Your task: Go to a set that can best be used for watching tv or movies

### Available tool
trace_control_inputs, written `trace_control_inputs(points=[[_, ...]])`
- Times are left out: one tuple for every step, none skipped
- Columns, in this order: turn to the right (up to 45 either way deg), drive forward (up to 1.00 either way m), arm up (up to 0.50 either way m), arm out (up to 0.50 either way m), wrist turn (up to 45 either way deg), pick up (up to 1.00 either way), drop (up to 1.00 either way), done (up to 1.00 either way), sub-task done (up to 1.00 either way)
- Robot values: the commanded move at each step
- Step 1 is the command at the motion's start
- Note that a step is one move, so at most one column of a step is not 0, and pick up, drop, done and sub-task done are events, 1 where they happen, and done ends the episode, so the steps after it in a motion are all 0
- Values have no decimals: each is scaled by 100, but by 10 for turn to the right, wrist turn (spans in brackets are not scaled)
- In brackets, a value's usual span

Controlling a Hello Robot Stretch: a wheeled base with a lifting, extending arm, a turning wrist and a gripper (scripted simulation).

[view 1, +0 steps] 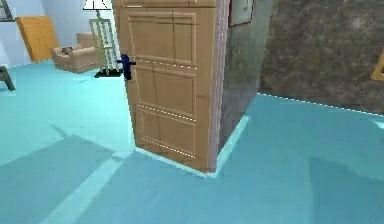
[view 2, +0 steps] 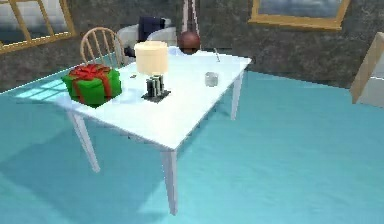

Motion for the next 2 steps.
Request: trace_control_inputs(points=[[0,35,0,0,0,0,0,0,0],[-450,0,0,0,0,0,0,0,0]])
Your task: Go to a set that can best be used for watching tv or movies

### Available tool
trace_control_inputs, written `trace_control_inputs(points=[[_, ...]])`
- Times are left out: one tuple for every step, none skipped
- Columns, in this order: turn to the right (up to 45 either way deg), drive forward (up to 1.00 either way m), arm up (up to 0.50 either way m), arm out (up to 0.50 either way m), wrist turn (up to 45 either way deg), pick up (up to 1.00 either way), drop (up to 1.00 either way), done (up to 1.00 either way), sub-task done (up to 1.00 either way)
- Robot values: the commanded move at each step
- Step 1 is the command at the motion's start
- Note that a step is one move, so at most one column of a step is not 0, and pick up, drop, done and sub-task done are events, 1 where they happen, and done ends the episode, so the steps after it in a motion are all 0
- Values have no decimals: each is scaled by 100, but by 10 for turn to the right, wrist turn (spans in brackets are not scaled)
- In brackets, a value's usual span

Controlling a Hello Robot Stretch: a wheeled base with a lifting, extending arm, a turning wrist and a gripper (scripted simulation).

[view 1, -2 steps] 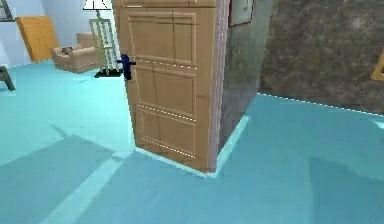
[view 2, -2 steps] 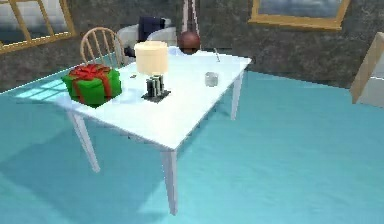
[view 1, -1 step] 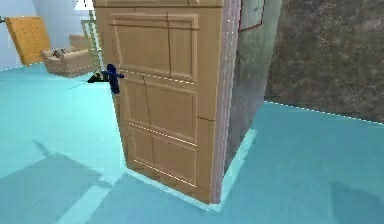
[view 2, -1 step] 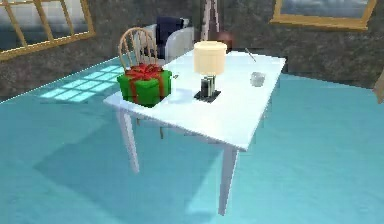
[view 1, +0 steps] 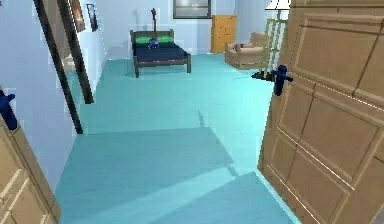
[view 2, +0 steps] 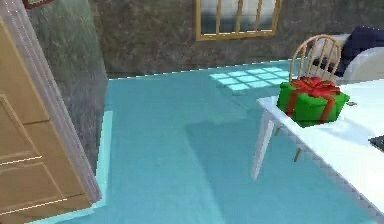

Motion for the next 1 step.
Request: trace_control_inputs(points=[[-210,0,0,0,0,0,0,0,0]])
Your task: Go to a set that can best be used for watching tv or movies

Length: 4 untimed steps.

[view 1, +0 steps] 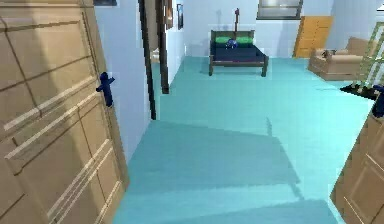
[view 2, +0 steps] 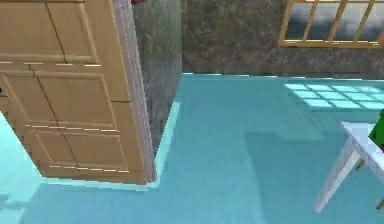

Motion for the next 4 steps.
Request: trace_control_inputs(points=[[0,100,0,0,0,0,0,0,0],[0,100,0,0,0,0,0,0,0],[0,70,0,0,0,0,0,0,0],[-420,0,0,0,0,0,0,0,0]])
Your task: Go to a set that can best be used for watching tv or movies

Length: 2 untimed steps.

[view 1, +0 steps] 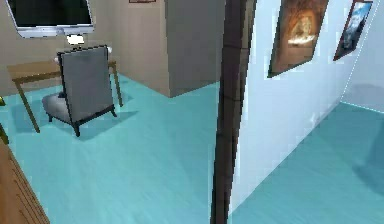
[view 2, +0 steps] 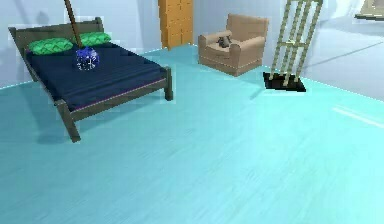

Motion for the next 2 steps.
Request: trace_control_inputs(points=[[0,45,0,0,0,0,0,0,0],[-420,0,0,0,0,0,0,0,0]])
